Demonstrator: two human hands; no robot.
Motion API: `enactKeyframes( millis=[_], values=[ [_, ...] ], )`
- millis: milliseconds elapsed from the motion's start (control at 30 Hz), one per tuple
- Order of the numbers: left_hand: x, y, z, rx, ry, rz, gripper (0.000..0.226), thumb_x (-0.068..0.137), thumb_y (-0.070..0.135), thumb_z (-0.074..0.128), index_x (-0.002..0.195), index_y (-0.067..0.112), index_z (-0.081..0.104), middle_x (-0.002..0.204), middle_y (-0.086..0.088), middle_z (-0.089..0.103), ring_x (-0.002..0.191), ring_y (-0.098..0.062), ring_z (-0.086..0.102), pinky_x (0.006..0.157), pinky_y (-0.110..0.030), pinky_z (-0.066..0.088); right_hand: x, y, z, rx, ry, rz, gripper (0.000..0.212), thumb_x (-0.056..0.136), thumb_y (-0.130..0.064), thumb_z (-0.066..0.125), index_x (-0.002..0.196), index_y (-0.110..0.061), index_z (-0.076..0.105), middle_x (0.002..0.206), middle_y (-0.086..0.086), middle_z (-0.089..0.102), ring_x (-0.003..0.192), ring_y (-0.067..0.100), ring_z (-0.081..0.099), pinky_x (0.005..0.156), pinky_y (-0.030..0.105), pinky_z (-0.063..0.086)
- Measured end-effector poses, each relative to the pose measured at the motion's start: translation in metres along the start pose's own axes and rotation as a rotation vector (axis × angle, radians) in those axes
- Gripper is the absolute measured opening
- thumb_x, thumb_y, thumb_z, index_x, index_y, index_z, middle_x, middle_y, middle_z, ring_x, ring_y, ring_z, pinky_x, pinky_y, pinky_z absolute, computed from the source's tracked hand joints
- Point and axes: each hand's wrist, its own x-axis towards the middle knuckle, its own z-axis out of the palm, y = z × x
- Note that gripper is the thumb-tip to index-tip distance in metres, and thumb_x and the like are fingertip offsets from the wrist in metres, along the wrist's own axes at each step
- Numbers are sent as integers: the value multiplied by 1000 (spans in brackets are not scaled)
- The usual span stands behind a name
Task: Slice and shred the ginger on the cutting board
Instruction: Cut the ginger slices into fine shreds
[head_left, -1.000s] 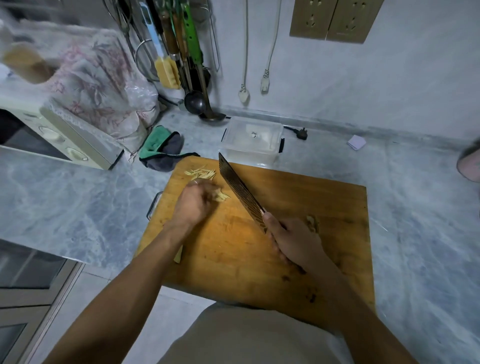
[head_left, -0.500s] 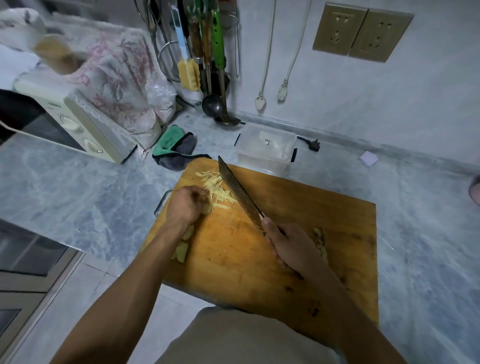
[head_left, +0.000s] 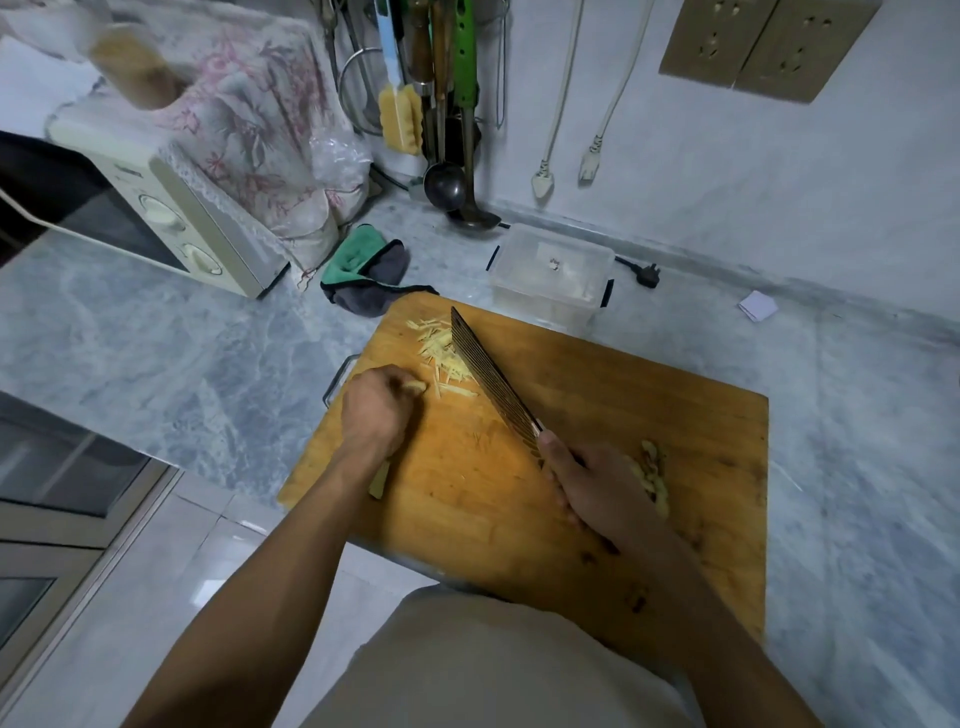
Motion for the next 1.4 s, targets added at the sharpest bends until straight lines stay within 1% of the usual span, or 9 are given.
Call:
enactKeyframes(
  millis=[167,333,467,567,733,900,1067,1233,1400],
  values=[
    [-25,-3,-19,-248,49,50,5,90,24,73,91,27,76,85,17,70,74,5,61,71,-13,49,-2,2,1,16,24,8,61,103,-55,38,71,-10,61,57,3,57,47,14,52,51,24,44],
    [-79,-16,12,-77,40,282,13,90,7,66,97,13,75,97,4,71,85,-11,62,79,-13,40,-5,6,2,21,34,-3,59,103,-55,38,72,-10,61,56,2,57,47,15,53,50,26,45],
    [-100,-22,41,-7,56,332,16,89,4,64,103,6,72,103,-10,69,90,-27,64,82,-29,49,-8,9,3,9,47,-24,59,104,-55,39,70,-12,60,56,4,59,47,17,54,50,29,45],
    [-110,-26,51,79,27,354,21,91,11,65,110,6,72,116,-9,69,104,-28,62,85,-33,51,-9,12,4,-8,28,-41,65,103,-57,38,71,-5,60,55,4,59,46,19,53,51,31,45],
    [-120,-34,53,71,-78,487,30,90,23,70,116,10,73,123,-5,67,114,-24,57,95,-29,47,-9,11,7,11,1,-16,57,103,-57,41,69,-14,58,55,2,57,47,15,52,51,29,43],
    [-119,-36,40,-80,32,410,25,92,17,61,112,11,75,118,-2,70,110,-20,59,98,-26,44,-10,12,8,36,-31,13,55,103,-55,43,71,-13,59,56,1,57,44,11,50,45,24,42],
    [-86,-40,11,138,216,251,29,91,8,59,116,12,72,118,-10,69,106,-31,59,95,-38,47,-7,14,6,44,-20,20,58,102,-57,44,74,-9,61,55,0,59,45,13,53,46,27,43],
    [-47,-29,-1,287,108,90,45,93,28,62,135,13,56,130,-18,55,116,-38,52,101,-47,45,-5,10,4,46,-15,36,56,101,-58,44,75,-11,62,55,-1,59,45,12,53,47,27,43],
    [-22,-16,-4,315,-15,-62,34,87,26,69,119,16,65,119,-14,61,106,-33,60,91,-41,52,-5,11,5,52,-23,31,56,101,-57,44,74,-11,61,54,-1,58,45,14,52,47,27,43]
  ],
)
